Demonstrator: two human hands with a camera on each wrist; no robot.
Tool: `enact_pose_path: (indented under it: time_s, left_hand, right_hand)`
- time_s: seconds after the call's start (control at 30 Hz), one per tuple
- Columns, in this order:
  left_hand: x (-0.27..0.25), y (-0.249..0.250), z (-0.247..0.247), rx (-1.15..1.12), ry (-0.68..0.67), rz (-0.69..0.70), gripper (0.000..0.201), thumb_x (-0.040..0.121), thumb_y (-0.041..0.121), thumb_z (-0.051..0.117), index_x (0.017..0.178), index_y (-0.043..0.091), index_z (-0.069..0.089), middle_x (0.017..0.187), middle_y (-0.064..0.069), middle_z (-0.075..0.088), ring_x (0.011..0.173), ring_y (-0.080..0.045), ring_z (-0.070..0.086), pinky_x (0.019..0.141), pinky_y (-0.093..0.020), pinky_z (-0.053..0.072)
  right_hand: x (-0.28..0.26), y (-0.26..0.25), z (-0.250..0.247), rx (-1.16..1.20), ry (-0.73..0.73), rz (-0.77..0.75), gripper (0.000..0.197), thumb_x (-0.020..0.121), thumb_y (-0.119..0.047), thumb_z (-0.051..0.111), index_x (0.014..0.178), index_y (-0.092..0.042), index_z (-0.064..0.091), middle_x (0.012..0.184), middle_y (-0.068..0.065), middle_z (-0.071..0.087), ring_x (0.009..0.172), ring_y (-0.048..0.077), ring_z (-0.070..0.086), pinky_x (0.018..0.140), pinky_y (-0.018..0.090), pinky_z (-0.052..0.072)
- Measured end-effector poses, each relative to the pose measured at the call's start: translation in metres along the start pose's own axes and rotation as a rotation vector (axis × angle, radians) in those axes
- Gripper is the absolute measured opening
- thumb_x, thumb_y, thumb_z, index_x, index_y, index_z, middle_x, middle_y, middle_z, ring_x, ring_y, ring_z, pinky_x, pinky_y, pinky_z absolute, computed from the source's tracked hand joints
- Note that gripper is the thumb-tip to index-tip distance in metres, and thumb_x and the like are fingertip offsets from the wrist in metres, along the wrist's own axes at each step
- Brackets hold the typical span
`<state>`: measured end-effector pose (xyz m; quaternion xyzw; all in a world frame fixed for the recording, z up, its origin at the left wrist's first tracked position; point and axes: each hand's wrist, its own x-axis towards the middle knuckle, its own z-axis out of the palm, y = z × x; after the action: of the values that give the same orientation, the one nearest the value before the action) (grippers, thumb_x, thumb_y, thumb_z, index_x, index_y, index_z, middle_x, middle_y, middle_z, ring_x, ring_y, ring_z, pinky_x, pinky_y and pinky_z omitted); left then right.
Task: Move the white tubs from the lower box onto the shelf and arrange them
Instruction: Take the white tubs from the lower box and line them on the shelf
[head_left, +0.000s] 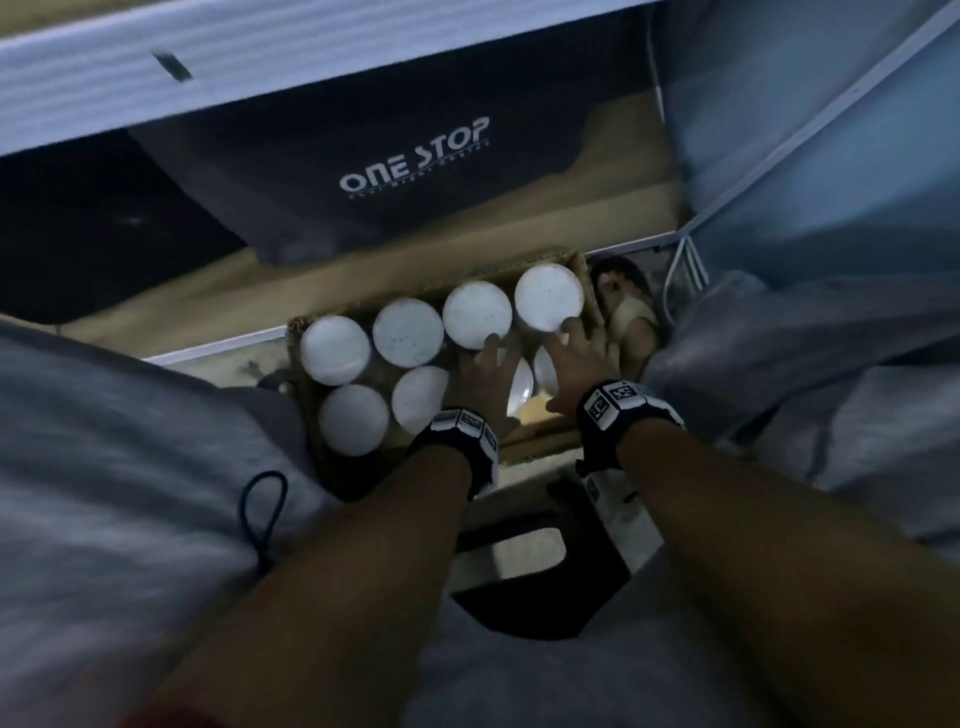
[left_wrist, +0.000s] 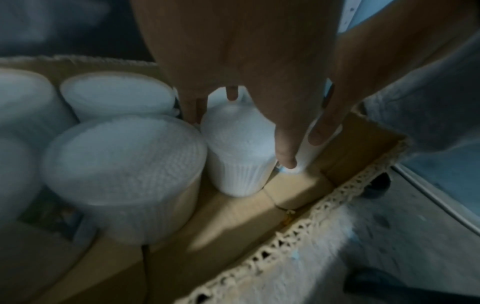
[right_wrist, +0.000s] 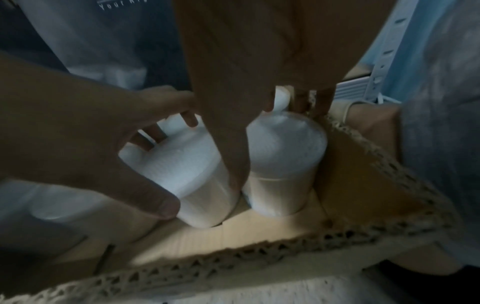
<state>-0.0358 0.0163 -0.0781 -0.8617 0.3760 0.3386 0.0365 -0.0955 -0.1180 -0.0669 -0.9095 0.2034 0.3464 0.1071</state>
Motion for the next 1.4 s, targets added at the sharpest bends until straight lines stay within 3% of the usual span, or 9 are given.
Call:
enact_pose_path:
  time_s: [0.13,0.43,0.67,0.77,0.87,1.0,1.13,1.4]
  left_hand:
    - [0.003,0.005,0.005,0.021,0.032,-0.016,0.093,0.069,0.025,0.077,0.145,0.025,0.024,0.151,-0.011,0.017,0.121,-0.043,0.04,0.097,-0.05,0.045]
    - [-0.004,0.001,-0.012,-0.074,-0.022,-0.02,0.089,0.07,0.02,0.075,0.144,0.024,0.026,0.148,-0.011,0.02,0.121,-0.044,0.038,0.096,-0.053,0.045]
    - [-0.03,0.007,-0.058,-0.148,-0.033,-0.092,0.099,0.063,0.035,0.077,0.144,0.029,0.021,0.143,-0.012,0.025,0.128,-0.043,0.035,0.105,-0.055,0.037]
    - [-0.051,0.011,-0.093,-0.123,0.031,-0.058,0.086,0.066,0.034,0.074,0.14,0.024,0.032,0.141,-0.011,0.034,0.13,-0.036,0.035,0.1,-0.047,0.04]
    - [-0.071,0.007,-0.126,-0.113,0.127,-0.024,0.071,0.062,0.032,0.072,0.127,0.022,0.044,0.127,-0.01,0.047,0.12,-0.032,0.048,0.088,-0.04,0.043]
    - [-0.099,0.0,-0.163,-0.174,0.182,-0.049,0.091,0.057,0.038,0.082,0.136,0.027,0.037,0.13,-0.009,0.04,0.116,-0.034,0.05,0.094,-0.039,0.048]
    - [-0.132,0.001,-0.203,-0.157,0.231,-0.065,0.092,0.052,0.04,0.083,0.132,0.032,0.04,0.126,-0.009,0.039,0.114,-0.04,0.049,0.093,-0.049,0.05]
    - [-0.196,-0.013,-0.277,-0.162,0.386,-0.03,0.096,0.05,0.036,0.086,0.134,0.031,0.042,0.125,-0.006,0.044,0.113,-0.032,0.054,0.091,-0.044,0.052]
  right_hand:
    - [0.0,-0.003,0.005,-0.014,0.047,0.018,0.092,0.07,-0.013,0.073,0.145,-0.033,0.023,0.15,0.012,0.017,0.126,0.043,0.032,0.102,0.054,0.03]
    - [-0.007,-0.004,-0.014,0.043,-0.014,0.044,0.096,0.068,-0.019,0.079,0.145,-0.034,0.024,0.15,0.012,0.013,0.132,0.044,0.026,0.106,0.056,0.027]
    - [-0.039,-0.011,-0.056,0.087,0.012,0.008,0.09,0.064,-0.024,0.081,0.14,-0.033,0.032,0.148,0.01,0.012,0.131,0.044,0.026,0.102,0.055,0.038]
    - [-0.063,-0.015,-0.083,0.093,0.092,0.004,0.083,0.063,-0.032,0.077,0.134,-0.036,0.035,0.146,0.008,0.013,0.131,0.042,0.026,0.104,0.054,0.036]
    - [-0.086,-0.018,-0.11,0.13,0.187,-0.019,0.072,0.061,-0.034,0.075,0.124,-0.036,0.041,0.133,0.007,0.022,0.122,0.04,0.033,0.103,0.051,0.036]
    - [-0.115,-0.026,-0.144,0.164,0.285,-0.058,0.07,0.058,-0.034,0.081,0.119,-0.035,0.047,0.129,0.005,0.023,0.119,0.036,0.036,0.102,0.047,0.037]
    - [-0.144,-0.037,-0.179,0.166,0.39,-0.118,0.08,0.058,-0.036,0.082,0.129,-0.039,0.044,0.129,0.004,0.027,0.119,0.033,0.034,0.104,0.047,0.033]
    - [-0.198,-0.057,-0.246,0.199,0.552,-0.234,0.087,0.057,-0.037,0.083,0.134,-0.04,0.041,0.128,0.004,0.032,0.12,0.031,0.035,0.103,0.043,0.032]
